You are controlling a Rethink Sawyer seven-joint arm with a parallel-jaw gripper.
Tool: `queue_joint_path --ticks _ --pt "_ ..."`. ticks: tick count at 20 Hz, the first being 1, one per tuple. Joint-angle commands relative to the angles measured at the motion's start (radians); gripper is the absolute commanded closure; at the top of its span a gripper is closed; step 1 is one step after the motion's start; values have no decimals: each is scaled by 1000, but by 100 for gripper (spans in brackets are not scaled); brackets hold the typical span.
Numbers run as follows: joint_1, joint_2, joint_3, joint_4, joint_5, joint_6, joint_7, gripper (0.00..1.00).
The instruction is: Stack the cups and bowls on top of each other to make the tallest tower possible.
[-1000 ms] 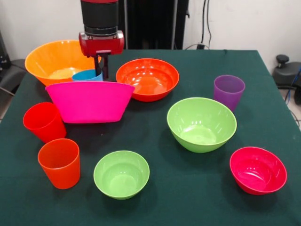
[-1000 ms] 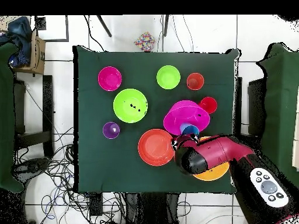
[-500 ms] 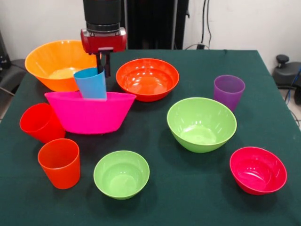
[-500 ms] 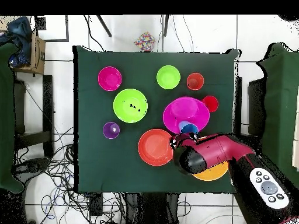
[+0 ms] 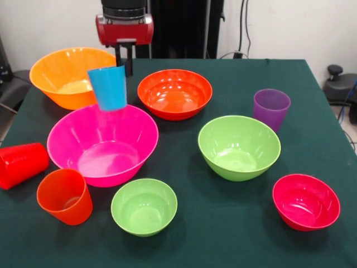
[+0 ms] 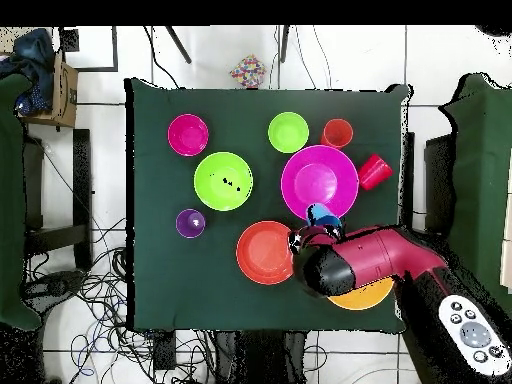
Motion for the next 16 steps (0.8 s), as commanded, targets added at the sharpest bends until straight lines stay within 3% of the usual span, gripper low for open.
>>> queue_joint_path --ticks 1,7,16 --pt "-1 -69 102 99 65 156 -281 100" --pt "6 -122 140 139 103 157 -237 100" --pt "76 -147 120 198 58 56 -82 100"
